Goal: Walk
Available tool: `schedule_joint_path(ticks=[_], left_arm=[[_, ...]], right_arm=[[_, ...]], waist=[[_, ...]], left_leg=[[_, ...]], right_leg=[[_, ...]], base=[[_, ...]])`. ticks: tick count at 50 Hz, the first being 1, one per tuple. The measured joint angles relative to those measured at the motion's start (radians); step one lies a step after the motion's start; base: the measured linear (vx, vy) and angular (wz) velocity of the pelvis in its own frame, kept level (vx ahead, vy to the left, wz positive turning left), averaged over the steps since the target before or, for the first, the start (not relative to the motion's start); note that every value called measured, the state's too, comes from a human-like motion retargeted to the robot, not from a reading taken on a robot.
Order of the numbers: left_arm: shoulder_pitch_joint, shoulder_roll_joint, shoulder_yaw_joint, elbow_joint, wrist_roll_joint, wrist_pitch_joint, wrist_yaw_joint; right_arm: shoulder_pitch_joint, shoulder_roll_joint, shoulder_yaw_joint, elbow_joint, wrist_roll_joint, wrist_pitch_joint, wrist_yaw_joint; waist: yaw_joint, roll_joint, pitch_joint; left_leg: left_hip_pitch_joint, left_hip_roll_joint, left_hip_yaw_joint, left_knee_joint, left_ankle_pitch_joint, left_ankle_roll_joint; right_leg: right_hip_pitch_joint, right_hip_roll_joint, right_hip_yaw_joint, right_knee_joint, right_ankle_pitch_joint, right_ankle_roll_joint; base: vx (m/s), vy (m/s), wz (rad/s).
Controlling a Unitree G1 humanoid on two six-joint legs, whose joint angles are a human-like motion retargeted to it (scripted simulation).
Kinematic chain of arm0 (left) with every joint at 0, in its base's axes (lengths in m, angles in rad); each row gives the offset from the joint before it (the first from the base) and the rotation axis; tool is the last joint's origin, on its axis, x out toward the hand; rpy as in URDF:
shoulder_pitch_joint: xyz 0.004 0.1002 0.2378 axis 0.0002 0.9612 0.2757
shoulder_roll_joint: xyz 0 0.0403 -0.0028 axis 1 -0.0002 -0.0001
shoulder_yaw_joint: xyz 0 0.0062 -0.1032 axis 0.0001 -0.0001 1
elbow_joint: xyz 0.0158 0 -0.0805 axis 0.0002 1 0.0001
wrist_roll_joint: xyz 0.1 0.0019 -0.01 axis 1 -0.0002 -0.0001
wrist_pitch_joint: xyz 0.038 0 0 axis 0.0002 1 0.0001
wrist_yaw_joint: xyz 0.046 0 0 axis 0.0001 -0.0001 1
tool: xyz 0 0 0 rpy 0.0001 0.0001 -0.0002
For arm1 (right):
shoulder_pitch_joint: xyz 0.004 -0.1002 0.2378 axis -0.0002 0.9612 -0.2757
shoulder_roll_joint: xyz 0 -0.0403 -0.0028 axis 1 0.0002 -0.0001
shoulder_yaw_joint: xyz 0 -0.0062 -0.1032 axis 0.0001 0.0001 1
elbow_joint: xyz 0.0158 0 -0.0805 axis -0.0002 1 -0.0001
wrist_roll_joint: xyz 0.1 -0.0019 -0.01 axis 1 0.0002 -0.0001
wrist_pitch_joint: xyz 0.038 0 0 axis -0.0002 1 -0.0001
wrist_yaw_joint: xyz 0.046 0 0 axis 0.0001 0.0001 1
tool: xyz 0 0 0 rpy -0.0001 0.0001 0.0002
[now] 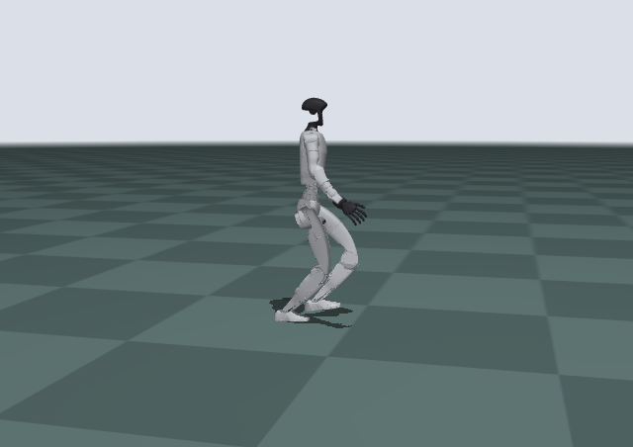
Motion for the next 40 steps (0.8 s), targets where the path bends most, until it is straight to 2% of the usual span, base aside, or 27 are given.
schedule_joint_path(ticks=[5,6,8,10,11,13,15,17,18,20,25,28,30,33,37,40], left_arm=[[0.09,0.008,0.073,0.047,-0.016,0.007,0.016],[0.101,0.008,0.084,0.053,-0.019,0.008,0.018],[0.122,0.004,0.096,0.063,-0.025,0.01,0.022],[0.129,0.006,0.106,0.069,-0.033,0.009,0.021],[0.129,-0.002,0.101,0.069,-0.035,0.008,0.02],[0.123,-0.015,0.089,0.065,-0.039,0.004,0.017],[0.091,-0.019,0.069,0.054,-0.048,-0.003,0.008],[0.047,-0.023,0.04,0.019,-0.045,-0.011,0.004],[0.022,-0.023,0.023,-0.007,-0.042,-0.015,0.003],[-0.033,-0.02,-0.014,-0.071,-0.035,-0.027,0.008],[-0.168,0.014,-0.093,-0.286,-0.031,-0.068,0.03],[-0.249,0.056,-0.116,-0.41,-0.032,-0.096,0.042],[-0.307,0.087,-0.127,-0.475,-0.026,-0.112,0.056],[-0.386,0.128,-0.137,-0.533,-0.008,-0.133,0.086],[-0.453,0.162,-0.141,-0.549,0.018,-0.156,0.131],[-0.46,0.165,-0.134,-0.522,0.019,-0.159,0.149]], right_arm=[[-0.115,-0.029,0.0,-0.107,-0.006,-0.035,-0.024],[-0.129,-0.03,0.001,-0.126,-0.01,-0.038,-0.029],[-0.144,-0.03,0.004,-0.155,-0.017,-0.044,-0.036],[-0.149,-0.018,0.009,-0.181,-0.031,-0.039,-0.041],[-0.142,-0.014,0.015,-0.183,-0.037,-0.039,-0.038],[-0.12,0.0,0.03,-0.18,-0.048,-0.034,-0.025],[-0.093,0.027,0.042,-0.16,-0.052,-0.025,0.012],[-0.061,0.054,0.058,-0.119,-0.051,-0.015,0.057],[-0.044,0.068,0.067,-0.094,-0.051,-0.008,0.08],[-0.007,0.092,0.086,-0.039,-0.054,0.004,0.121],[0.117,0.129,0.109,0.085,-0.069,0.029,0.175],[0.197,0.139,0.101,0.134,-0.078,0.039,0.173],[0.242,0.144,0.091,0.164,-0.083,0.045,0.164],[0.288,0.147,0.068,0.207,-0.083,0.049,0.139],[0.31,0.137,0.039,0.246,-0.078,0.051,0.099],[0.309,0.119,0.018,0.258,-0.068,0.049,0.07]], waist=[[-0.04,-0.084,-0.094],[-0.045,-0.098,-0.101],[-0.049,-0.117,-0.112],[-0.045,-0.147,-0.073],[-0.051,-0.16,-0.073],[-0.065,-0.189,-0.07],[-0.084,-0.238,-0.037],[-0.105,-0.261,-0.024],[-0.116,-0.266,-0.022],[-0.136,-0.263,-0.021],[-0.197,-0.225,-0.028],[-0.231,-0.202,-0.026],[-0.248,-0.187,-0.023],[-0.257,-0.164,-0.025],[-0.241,-0.131,-0.063],[-0.23,-0.122,-0.08]], left_leg=[[-0.103,-0.127,0.089,-0.545,0.051,-0.033],[-0.102,-0.146,0.103,-0.591,0.062,-0.032],[-0.125,-0.156,0.129,-0.56,0.068,-0.029],[-0.077,-0.18,0.155,-0.485,0.072,0.0],[-0.084,-0.194,0.164,-0.423,0.083,0.015],[-0.083,-0.224,0.175,-0.318,0.097,0.035],[-0.024,-0.289,0.183,-0.29,0.109,0.037],[0.013,-0.34,0.168,-0.279,0.099,0.037],[0.032,-0.364,0.156,-0.283,0.091,0.037],[0.078,-0.407,0.126,-0.304,0.071,0.037],[0.245,-0.517,0.022,-0.427,0.042,0.037],[0.362,-0.562,-0.061,-0.496,0.029,0.037],[0.435,-0.576,-0.118,-0.531,0.02,0.037],[0.515,-0.57,-0.193,-0.573,0.007,0.031],[0.556,-0.535,-0.258,-0.622,-0.001,0.012],[0.587,-0.52,-0.279,-0.609,-0.018,0.001]], right_leg=[[-0.007,-0.116,-0.009,-0.042,-0.014,0.038],[-0.002,-0.134,0.001,-0.022,-0.017,0.045],[0.013,-0.165,0.018,0.047,-0.03,0.059],[0.091,-0.193,0.058,0.115,-0.025,0.085],[0.104,-0.21,0.074,0.17,-0.009,0.101],[0.126,-0.247,0.105,0.286,0.061,0.133],[0.139,-0.308,0.148,0.418,0.212,0.177],[0.095,-0.336,0.181,0.544,0.367,0.196],[0.063,-0.344,0.196,0.597,0.414,0.194],[-0.006,-0.356,0.215,0.679,0.43,0.167],[-0.188,-0.392,0.229,0.709,0.216,0.057],[-0.287,-0.377,0.231,0.608,0.112,0.025],[-0.345,-0.338,0.236,0.507,0.072,0.029],[-0.424,-0.24,0.252,0.308,0.067,0.073],[-0.513,-0.104,0.279,0.018,0.1,0.143],[-0.542,-0.05,0.297,-0.053,0.131,0.167]], base=[[0.61,0.15,0.77],[0.63,0.16,0.61],[0.66,0.13,0.46],[0.71,0.14,0.44],[0.71,0.11,0.68],[0.7,0.05,0.91],[0.66,0.01,1.08],[0.63,-0.02,1.1],[0.63,-0.01,1.05],[0.64,0.01,1.02],[0.62,0.0,1.11],[0.58,-0.05,1.12],[0.56,-0.08,0.99],[0.55,-0.1,0.78],[0.55,-0.11,0.43],[0.57,-0.1,0.4]])
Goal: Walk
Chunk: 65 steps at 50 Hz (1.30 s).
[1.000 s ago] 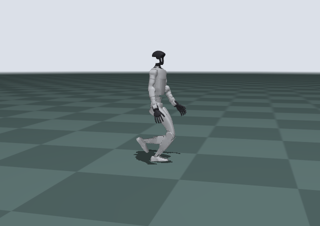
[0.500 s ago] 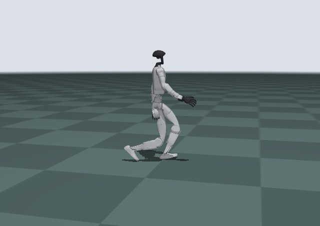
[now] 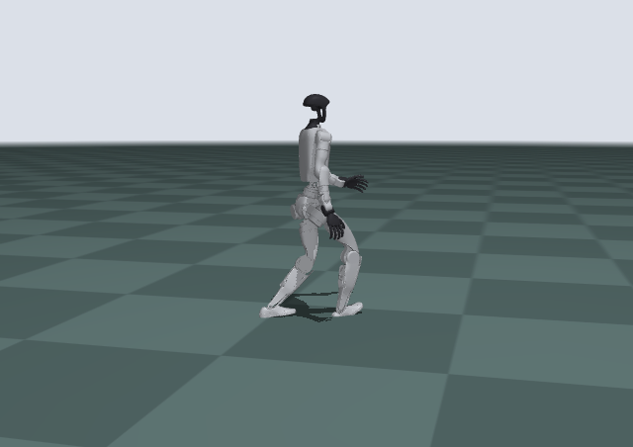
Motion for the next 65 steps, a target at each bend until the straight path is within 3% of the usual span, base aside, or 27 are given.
schedule_joint_path(ticks=[3,6,10,13,16,19,23,30,36,38,42,45,50,56,62,65], left_arm=[[0.049,-0.019,0.018,0.061,-0.022,0.01,0.001],[0.127,-0.051,0.039,0.161,-0.046,0.034,-0.014],[0.237,-0.1,0.034,0.336,-0.008,0.089,-0.076],[0.311,-0.12,0.022,0.438,0.04,0.131,-0.126],[0.385,-0.115,0.033,0.483,0.061,0.156,-0.154],[0.468,-0.106,0.071,0.487,0.044,0.162,-0.163],[0.567,-0.115,0.123,0.477,-0.006,0.155,-0.167],[0.63,-0.168,0.161,0.474,-0.077,0.147,-0.176],[0.601,-0.206,0.141,0.483,-0.105,0.144,-0.189],[0.575,-0.219,0.128,0.481,-0.113,0.141,-0.191],[0.485,-0.221,0.1,0.452,-0.137,0.13,-0.184],[0.4,-0.2,0.079,0.392,-0.15,0.117,-0.171],[0.263,-0.132,0.055,0.264,-0.175,0.088,-0.149],[0.117,-0.032,0.052,0.139,-0.176,0.059,-0.119],[0.026,0.02,0.05,0.086,-0.148,0.027,-0.106],[0.031,0.015,0.054,0.081,-0.151,0.019,-0.114]], right_arm=[[-0.01,-0.018,-0.022,0.0,0.016,0.0,-0.037],[-0.045,-0.033,-0.046,-0.004,0.031,0.0,-0.091],[-0.117,-0.06,-0.068,-0.042,0.036,-0.001,-0.153],[-0.191,-0.082,-0.074,-0.087,0.027,-0.008,-0.184],[-0.28,-0.104,-0.079,-0.135,0.021,-0.009,-0.196],[-0.362,-0.122,-0.083,-0.193,0.025,-0.01,-0.197],[-0.455,-0.142,-0.077,-0.283,0.044,-0.026,-0.189],[-0.569,-0.155,-0.018,-0.412,0.04,-0.059,-0.147],[-0.529,-0.12,0.03,-0.439,0.017,-0.053,-0.088],[-0.484,-0.1,0.048,-0.417,0.016,-0.047,-0.056],[-0.376,-0.042,0.081,-0.327,0.037,-0.027,0.044],[-0.3,-0.004,0.103,-0.241,0.034,-0.008,0.105],[-0.158,0.016,0.113,-0.14,0.004,0.009,0.16],[-0.003,0.008,0.109,-0.092,-0.034,0.016,0.193],[0.084,0.005,0.109,-0.067,-0.057,0.025,0.227],[0.104,0.001,0.105,-0.062,-0.06,0.029,0.239]], waist=[[0.012,0.016,0.034],[0.046,0.106,0.086],[0.091,0.223,0.118],[0.12,0.215,0.12],[0.16,0.176,0.119],[0.209,0.144,0.116],[0.242,0.094,0.094],[0.203,-0.007,0.016],[0.185,-0.055,0.062],[0.161,-0.083,0.067],[0.106,-0.131,0.07],[0.067,-0.125,0.064],[-0.008,-0.093,0.051],[-0.069,-0.053,0.051],[-0.042,-0.005,0.01],[-0.027,0.001,0.009]], left_leg=[[0.065,0.021,-0.017,0.132,-0.022,-0.022],[0.111,0.152,-0.013,0.371,-0.011,-0.087],[0.05,0.35,0.005,0.712,0.209,-0.209],[-0.099,0.444,0.061,0.897,0.255,-0.156],[-0.256,0.489,0.115,0.959,0.163,-0.059],[-0.393,0.5,0.159,0.891,0.054,0.0],[-0.566,0.466,0.203,0.641,-0.003,0.019],[-0.723,0.318,0.26,0.098,0.069,-0.033],[-0.667,0.257,0.327,0.25,0.131,-0.007],[-0.645,0.213,0.354,0.315,0.15,0.019],[-0.558,0.126,0.373,0.324,0.135,0.036],[-0.475,0.091,0.362,0.283,0.099,0.036],[-0.294,0.034,0.318,0.14,0.065,0.036],[-0.078,0.03,0.244,0.002,0.042,0.01],[0.016,0.075,0.166,-0.082,0.034,-0.018],[0.05,0.083,0.119,0.006,0.001,-0.032]], right_leg=[[0.03,0.041,-0.011,0.137,0.029,-0.026],[0.113,0.13,-0.1,0.239,0.045,-0.095],[0.227,0.229,-0.21,0.246,-0.004,-0.185],[0.307,0.221,-0.222,0.22,-0.052,-0.196],[0.392,0.197,-0.211,0.165,-0.092,-0.183],[0.469,0.187,-0.189,0.1,-0.113,-0.166],[0.53,0.137,-0.162,0.028,-0.125,-0.142],[0.55,-0.014,-0.145,0.013,-0.136,-0.095],[0.694,-0.113,-0.103,0.207,-0.135,-0.057],[0.718,-0.171,-0.093,0.318,-0.066,-0.025],[0.649,-0.259,-0.06,0.572,0.238,0.039],[0.531,-0.289,-0.05,0.72,0.302,0.009],[0.322,-0.323,-0.058,0.763,0.135,-0.07],[0.14,-0.274,-0.076,0.483,0.023,-0.075],[0.058,-0.107,-0.057,0.064,0.042,-0.002],[0.071,-0.065,-0.053,0.094,0.074,-0.004]], base=[[0.57,-0.09,0.33],[0.58,-0.08,-0.04],[0.54,-0.03,0.08],[0.52,0.01,0.46],[0.58,0.03,0.36],[0.63,0.06,-0.02],[0.64,0.07,0.06],[0.62,0.08,0.28],[0.65,0.08,-0.01],[0.64,0.06,0.42],[0.57,-0.01,0.35],[0.57,0.0,0.01],[0.56,0.03,-0.04],[0.54,-0.06,-0.09],[0.51,-0.11,-0.42],[0.43,-0.12,-0.31]])
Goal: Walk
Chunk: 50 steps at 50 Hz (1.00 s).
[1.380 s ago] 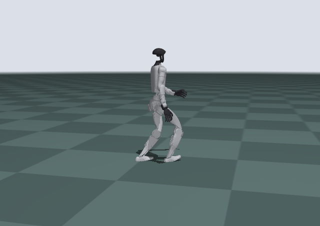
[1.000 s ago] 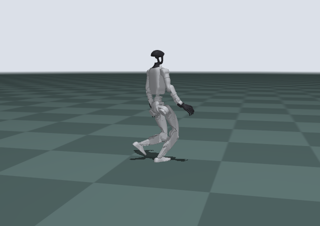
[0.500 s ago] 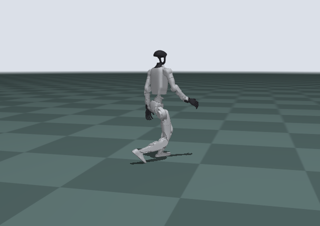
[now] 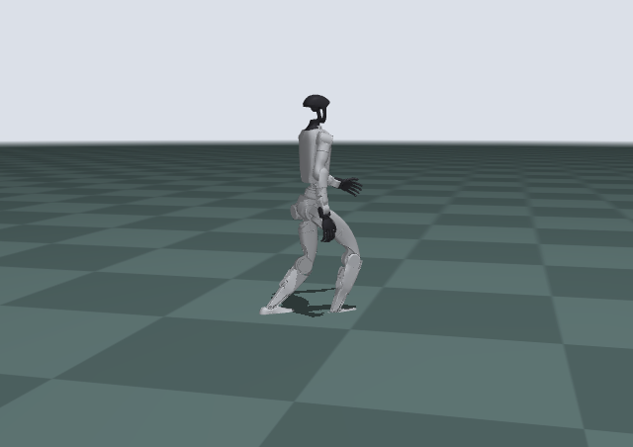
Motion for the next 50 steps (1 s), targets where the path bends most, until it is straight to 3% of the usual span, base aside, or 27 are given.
schedule_joint_path(ticks=[3,5,9,12,15,20,28,35,38,41,44,50], left_arm=[[0.045,-0.021,0.011,0.014,-0.013,-0.002,-0.018],[0.083,-0.041,0.015,0.038,-0.013,0.003,-0.036],[0.163,-0.099,0.003,0.125,0.033,0.041,-0.093],[0.217,-0.145,-0.017,0.211,0.08,0.079,-0.138],[0.28,-0.172,-0.028,0.289,0.112,0.109,-0.172],[0.413,-0.189,0.003,0.365,0.115,0.12,-0.208],[0.571,-0.215,0.077,0.421,0.067,0.116,-0.25],[0.565,-0.233,0.083,0.462,0.079,0.123,-0.244],[0.517,-0.237,0.071,0.468,0.085,0.123,-0.234],[0.446,-0.232,0.055,0.457,0.08,0.121,-0.224],[0.357,-0.212,0.039,0.423,0.066,0.117,-0.215],[0.176,-0.152,0.039,0.319,0.004,0.107,-0.193]], right_arm=[[-0.003,0.002,-0.014,0.004,0.009,0.004,-0.01],[-0.022,0.004,-0.028,0.005,0.02,0.009,-0.028],[-0.097,-0.003,-0.059,-0.019,0.045,0.018,-0.077],[-0.178,-0.017,-0.07,-0.045,0.055,0.016,-0.114],[-0.272,-0.035,-0.078,-0.077,0.061,0.015,-0.141],[-0.418,-0.073,-0.099,-0.159,0.079,0.011,-0.165],[-0.561,-0.103,-0.097,-0.284,0.076,-0.012,-0.181],[-0.529,-0.064,-0.07,-0.293,0.048,-0.01,-0.152],[-0.475,-0.031,-0.05,-0.243,0.046,-0.001,-0.106],[-0.406,0.012,-0.025,-0.16,0.055,0.011,-0.04],[-0.337,0.044,-0.005,-0.068,0.059,0.026,0.021],[-0.19,0.049,-0.009,0.046,0.054,0.039,0.088]], waist=[[0.019,0.041,0.032],[0.045,0.11,0.058],[0.089,0.197,0.079],[0.118,0.192,0.08],[0.152,0.157,0.078],[0.194,0.083,0.085],[0.193,-0.012,0.041],[0.174,-0.047,0.055],[0.145,-0.081,0.061],[0.113,-0.107,0.06],[0.079,-0.109,0.052],[0.004,-0.071,0.029]], left_leg=[[0.033,0.064,-0.019,0.203,-0.022,-0.039],[0.04,0.166,-0.028,0.384,-0.01,-0.088],[-0.039,0.338,-0.023,0.708,0.186,-0.167],[-0.166,0.421,0.01,0.869,0.221,-0.115],[-0.299,0.459,0.048,0.913,0.123,-0.023],[-0.472,0.39,0.092,0.713,0.005,0.038],[-0.623,0.172,0.065,0.212,0.07,-0.008],[-0.571,0.077,0.072,0.28,0.134,0.012],[-0.526,0.015,0.097,0.3,0.132,0.04],[-0.482,-0.038,0.11,0.282,0.112,0.064],[-0.437,-0.057,0.105,0.248,0.085,0.068],[-0.31,-0.067,0.074,0.112,0.062,0.062]], right_leg=[[0.057,0.059,-0.043,0.123,0.022,-0.044],[0.111,0.137,-0.11,0.159,0.022,-0.09],[0.182,0.235,-0.19,0.169,-0.027,-0.17],[0.234,0.241,-0.201,0.147,-0.069,-0.19],[0.305,0.224,-0.184,0.104,-0.109,-0.186],[0.428,0.167,-0.138,0.029,-0.144,-0.143],[0.513,0.036,-0.09,-0.03,-0.161,-0.089],[0.618,-0.037,-0.039,0.101,-0.183,-0.057],[0.634,-0.104,-0.022,0.223,-0.104,-0.01],[0.579,-0.173,-0.009,0.39,0.08,0.043],[0.471,-0.231,-0.011,0.545,0.202,0.045],[0.221,-0.321,-0.04,0.623,0.093,-0.035]], base=[[0.38,-0.11,-0.39],[0.36,-0.1,-0.65],[0.29,-0.07,-0.52],[0.22,-0.04,-0.32],[0.18,-0.01,-0.45],[0.11,0.04,-0.69],[0.04,0.04,-0.67],[0.05,0.04,-0.62],[0.05,0.06,-0.49],[0.0,0.06,-0.77],[-0.01,0.04,-1.05],[0.01,0.05,-1.14]])
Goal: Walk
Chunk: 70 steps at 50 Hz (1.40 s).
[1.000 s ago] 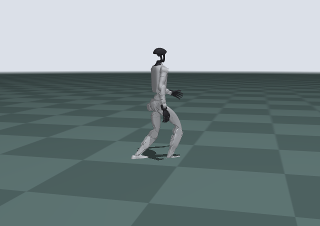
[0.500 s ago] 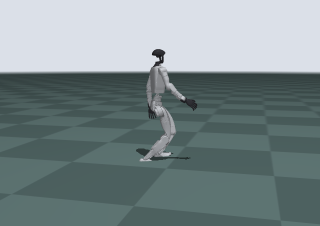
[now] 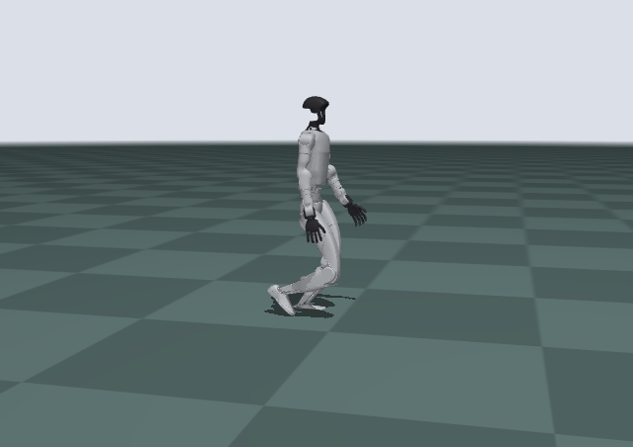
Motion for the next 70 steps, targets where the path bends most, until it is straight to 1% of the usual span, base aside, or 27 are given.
schedule_joint_path(ticks=[2,5,10,13,16,18,20,22,25,27,30,33,37,41,43,47,50,52,55,57,59,61,63,65,67,70], left_arm=[[-0.05,0.022,0.008,-0.036,-0.025,-0.007,0.013],[-0.118,0.056,0.018,-0.085,-0.048,-0.023,0.03],[-0.2,0.097,0.026,-0.148,-0.05,-0.053,0.042],[-0.21,0.098,0.029,-0.158,-0.049,-0.066,0.047],[-0.194,0.078,0.032,-0.145,-0.054,-0.07,0.041],[-0.169,0.057,0.032,-0.116,-0.053,-0.066,0.03],[-0.139,0.03,0.031,-0.073,-0.045,-0.057,0.016],[-0.103,0.0,0.019,-0.026,-0.024,-0.039,-0.002],[-0.042,-0.051,-0.012,0.043,0.016,-0.006,-0.034],[0.007,-0.081,-0.034,0.085,0.039,0.013,-0.052],[0.096,-0.108,-0.056,0.128,0.058,0.026,-0.074],[0.195,-0.117,-0.057,0.142,0.066,0.025,-0.095],[0.314,-0.116,-0.041,0.145,0.058,0.021,-0.116],[0.388,-0.117,-0.015,0.138,0.03,0.02,-0.123],[0.405,-0.124,-0.003,0.136,0.017,0.022,-0.119],[0.385,-0.125,0.01,0.138,0.006,0.025,-0.094],[0.334,-0.131,0.012,0.138,-0.007,0.028,-0.069],[0.284,-0.133,0.008,0.132,-0.021,0.031,-0.053],[0.186,-0.127,-0.005,0.107,-0.047,0.035,-0.034],[0.108,-0.113,-0.015,0.077,-0.065,0.035,-0.025],[0.028,-0.094,-0.019,0.043,-0.08,0.032,-0.016],[-0.046,-0.073,-0.019,0.012,-0.091,0.026,-0.001],[-0.111,-0.049,-0.014,-0.018,-0.1,0.017,0.017],[-0.168,-0.024,-0.01,-0.049,-0.105,0.007,0.036],[-0.216,-0.001,-0.004,-0.078,-0.105,-0.005,0.048],[-0.268,0.022,-0.003,-0.111,-0.098,-0.026,0.058]], right_arm=[[0.044,-0.009,-0.012,0.012,0.007,0.001,0.005],[0.098,-0.024,-0.031,0.02,0.022,0.006,0.007],[0.153,-0.037,-0.063,0.021,0.054,0.01,0.008],[0.168,-0.039,-0.076,0.014,0.075,0.005,0.011],[0.178,-0.029,-0.077,0.014,0.099,-0.002,0.008],[0.167,-0.019,-0.073,0.015,0.112,-0.007,0.0],[0.137,-0.013,-0.066,0.013,0.121,-0.01,-0.013],[0.093,-0.016,-0.053,-0.001,0.124,-0.012,-0.027],[0.011,-0.033,-0.029,-0.041,0.117,-0.017,-0.053],[-0.054,-0.054,-0.014,-0.077,0.112,-0.023,-0.072],[-0.154,-0.096,-0.006,-0.142,0.106,-0.036,-0.105],[-0.244,-0.147,-0.011,-0.217,0.105,-0.054,-0.145],[-0.341,-0.206,-0.024,-0.309,0.11,-0.081,-0.189],[-0.393,-0.232,-0.04,-0.376,0.118,-0.095,-0.218],[-0.397,-0.229,-0.045,-0.396,0.12,-0.096,-0.226],[-0.351,-0.2,-0.046,-0.393,0.117,-0.09,-0.218],[-0.29,-0.155,-0.04,-0.338,0.119,-0.077,-0.182],[-0.238,-0.117,-0.03,-0.274,0.129,-0.061,-0.143],[-0.159,-0.053,-0.015,-0.144,0.158,-0.035,-0.068],[-0.104,-0.022,-0.014,-0.066,0.171,-0.02,-0.026],[-0.046,-0.007,-0.019,-0.009,0.177,-0.01,0.002],[0.014,-0.003,-0.028,0.022,0.178,-0.006,0.018],[0.07,-0.007,-0.041,0.034,0.179,-0.002,0.026],[0.118,-0.013,-0.057,0.034,0.183,0.003,0.027],[0.155,-0.02,-0.076,0.028,0.19,0.008,0.024],[0.194,-0.026,-0.106,0.016,0.21,0.013,0.016]], waist=[[-0.019,0.019,-0.007],[-0.039,0.049,-0.018],[-0.031,0.096,-0.057],[-0.021,0.103,-0.073],[-0.014,0.113,-0.063],[0.001,0.141,-0.047],[0.036,0.205,-0.019],[0.077,0.265,0.007],[0.117,0.291,0.026],[0.141,0.285,0.032],[0.177,0.261,0.038],[0.202,0.229,0.045],[0.21,0.178,0.037],[0.206,0.141,0.028],[0.209,0.138,0.033],[0.21,0.139,0.054],[0.189,0.11,0.074],[0.169,0.089,0.081],[0.127,0.049,0.088],[0.095,0.036,0.086],[0.064,0.039,0.081],[0.035,0.052,0.076],[0.008,0.069,0.071],[-0.013,0.087,0.065],[-0.025,0.108,0.057],[-0.021,0.139,0.034]], left_leg=[[0.044,0.009,-0.012,-0.054,-0.001,-0.012],[0.098,0.032,-0.028,-0.125,-0.003,-0.029],[0.145,0.088,-0.044,-0.21,-0.011,-0.048],[0.155,0.101,-0.054,-0.181,-0.037,-0.052],[0.154,0.125,-0.065,-0.029,-0.078,-0.062],[0.141,0.178,-0.069,0.121,-0.085,-0.079],[0.125,0.287,-0.072,0.323,-0.085,-0.11],[0.104,0.403,-0.077,0.517,-0.05,-0.137],[0.023,0.488,-0.078,0.713,0.016,-0.131],[-0.048,0.502,-0.076,0.772,0.012,-0.105],[-0.144,0.488,-0.065,0.755,-0.034,-0.067],[-0.215,0.436,-0.059,0.625,-0.058,-0.051],[-0.277,0.319,-0.072,0.359,-0.04,-0.065],[-0.284,0.211,-0.103,0.153,-0.005,-0.084],[-0.268,0.187,-0.115,0.132,0.004,-0.086],[-0.213,0.159,-0.114,0.191,0.016,-0.074],[-0.157,0.109,-0.087,0.218,0.015,-0.048],[-0.125,0.07,-0.069,0.22,0.002,-0.027],[-0.083,0.002,-0.048,0.189,-0.011,0.004],[-0.056,-0.024,-0.049,0.157,-0.016,0.006],[-0.021,-0.037,-0.058,0.117,-0.02,0.006],[0.019,-0.042,-0.068,0.071,-0.024,0.006],[0.061,-0.036,-0.078,0.019,-0.025,0.0],[0.1,-0.02,-0.086,-0.033,-0.025,-0.011],[0.134,0.004,-0.094,-0.081,-0.024,-0.022],[0.163,0.054,-0.1,-0.123,-0.028,-0.038]], right_leg=[[-0.072,-0.001,-0.016,-0.065,-0.052,-0.014],[-0.162,0.032,-0.037,-0.224,-0.101,-0.011],[-0.256,0.169,-0.019,-0.573,-0.111,0.036],[-0.268,0.216,-0.001,-0.637,-0.094,0.043],[-0.247,0.246,-0.014,-0.561,-0.073,0.022],[-0.215,0.286,-0.049,-0.507,-0.063,-0.006],[-0.162,0.369,-0.112,-0.482,-0.067,-0.047],[-0.108,0.455,-0.164,-0.484,-0.086,-0.089],[-0.047,0.508,-0.189,-0.502,-0.119,-0.12],[-0.009,0.518,-0.185,-0.529,-0.136,-0.121],[0.061,0.515,-0.168,-0.576,-0.159,-0.107],[0.128,0.491,-0.148,-0.622,-0.177,-0.088],[0.187,0.432,-0.123,-0.67,-0.197,-0.064],[0.238,0.376,-0.105,-0.687,-0.228,-0.052],[0.269,0.367,-0.096,-0.683,-0.241,-0.052],[0.338,0.356,-0.072,-0.627,-0.264,-0.052],[0.379,0.297,-0.056,-0.524,-0.263,-0.029],[0.375,0.245,-0.05,-0.417,-0.206,-0.001],[0.305,0.142,-0.038,-0.203,-0.045,0.044],[0.219,0.088,-0.03,-0.079,0.032,0.045],[0.125,0.052,-0.023,-0.005,0.047,0.028],[0.035,0.032,-0.019,0.013,0.024,0.01],[-0.049,0.026,-0.023,-0.027,-0.013,-0.005],[-0.121,0.036,-0.033,-0.118,-0.047,-0.008],[-0.175,0.07,-0.042,-0.256,-0.068,0.002],[-0.226,0.162,-0.038,-0.491,-0.071,0.034]], base=[[0.01,0.0,-1.16],[0.01,-0.03,-1.14],[0.01,-0.06,-1.07],[-0.01,-0.07,-0.83],[-0.02,-0.08,-0.79],[-0.02,-0.08,-1.06],[0.02,-0.07,-1.49],[0.03,-0.06,-1.51],[-0.01,-0.05,-0.99],[-0.02,-0.03,-0.77],[-0.01,-0.01,-0.75],[0.0,0.01,-0.71],[0.01,0.01,-0.63],[0.03,0.01,-0.61],[0.03,0.03,-0.79],[0.03,0.04,-0.73],[0.04,0.05,-0.48],[0.0,0.06,-0.44],[-0.04,0.05,-0.4],[-0.04,0.03,-0.38],[-0.02,0.04,-0.42],[0.0,0.05,-0.47],[0.01,0.02,-0.48],[0.02,-0.01,-0.48],[0.02,-0.03,-0.55],[0.01,-0.05,-0.63]])
